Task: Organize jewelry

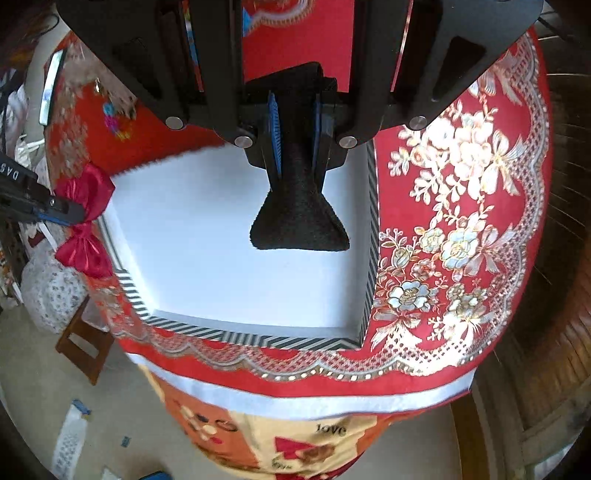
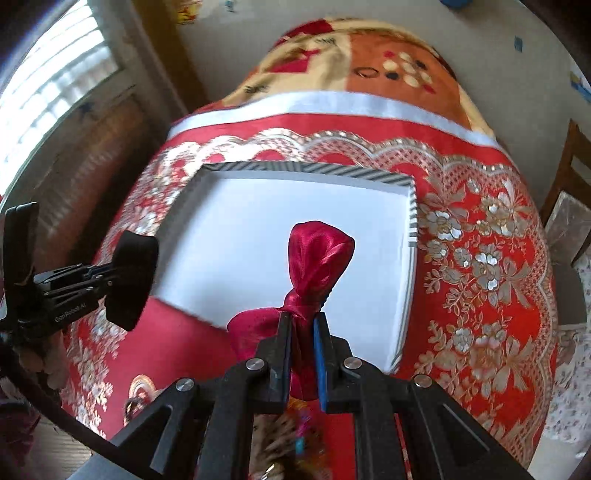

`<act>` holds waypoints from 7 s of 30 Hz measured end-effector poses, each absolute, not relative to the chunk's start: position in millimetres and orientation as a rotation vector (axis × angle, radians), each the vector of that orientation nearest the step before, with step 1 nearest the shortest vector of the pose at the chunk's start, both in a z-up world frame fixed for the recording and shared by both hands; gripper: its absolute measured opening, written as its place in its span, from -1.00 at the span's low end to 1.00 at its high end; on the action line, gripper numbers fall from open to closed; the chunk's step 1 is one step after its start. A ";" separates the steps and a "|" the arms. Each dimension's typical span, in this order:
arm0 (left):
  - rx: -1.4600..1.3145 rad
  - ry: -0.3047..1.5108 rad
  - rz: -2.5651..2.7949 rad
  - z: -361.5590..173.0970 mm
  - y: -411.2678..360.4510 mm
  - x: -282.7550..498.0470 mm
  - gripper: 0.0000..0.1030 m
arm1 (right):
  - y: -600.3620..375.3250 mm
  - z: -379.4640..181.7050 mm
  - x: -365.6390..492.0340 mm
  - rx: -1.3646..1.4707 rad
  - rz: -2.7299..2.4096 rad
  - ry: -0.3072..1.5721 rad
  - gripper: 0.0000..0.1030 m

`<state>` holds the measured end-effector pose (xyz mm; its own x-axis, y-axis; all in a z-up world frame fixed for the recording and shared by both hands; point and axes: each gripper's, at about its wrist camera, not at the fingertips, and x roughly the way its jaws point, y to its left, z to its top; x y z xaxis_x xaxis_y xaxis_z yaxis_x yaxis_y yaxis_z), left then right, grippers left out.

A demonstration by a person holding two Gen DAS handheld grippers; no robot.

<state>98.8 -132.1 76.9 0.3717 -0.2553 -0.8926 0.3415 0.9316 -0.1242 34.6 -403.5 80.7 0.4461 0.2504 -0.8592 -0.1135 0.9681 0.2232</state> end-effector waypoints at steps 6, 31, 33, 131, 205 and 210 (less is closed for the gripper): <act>0.089 1.159 -0.328 54.2 -134.7 122.1 -0.75 | -417.2 42.6 59.0 0.175 0.195 1.141 -0.81; 0.064 1.100 -0.370 67.3 -141.3 108.9 0.19 | -436.2 53.3 38.8 0.261 0.205 1.087 -0.17; 0.071 1.086 -0.365 72.3 -137.4 100.1 0.19 | -437.7 58.9 27.3 0.269 0.196 1.081 -0.16; 0.198 1.175 -0.731 70.9 -133.6 -40.4 0.19 | -413.2 98.1 -164.1 0.421 -0.038 0.892 0.26; 0.075 1.211 -0.725 79.3 -126.7 7.6 -0.90 | -419.2 91.5 -69.8 0.392 0.481 1.047 -0.67; 0.050 1.202 -0.734 90.7 -127.0 19.0 -0.90 | -423.9 95.9 -57.6 0.479 0.495 1.031 -0.67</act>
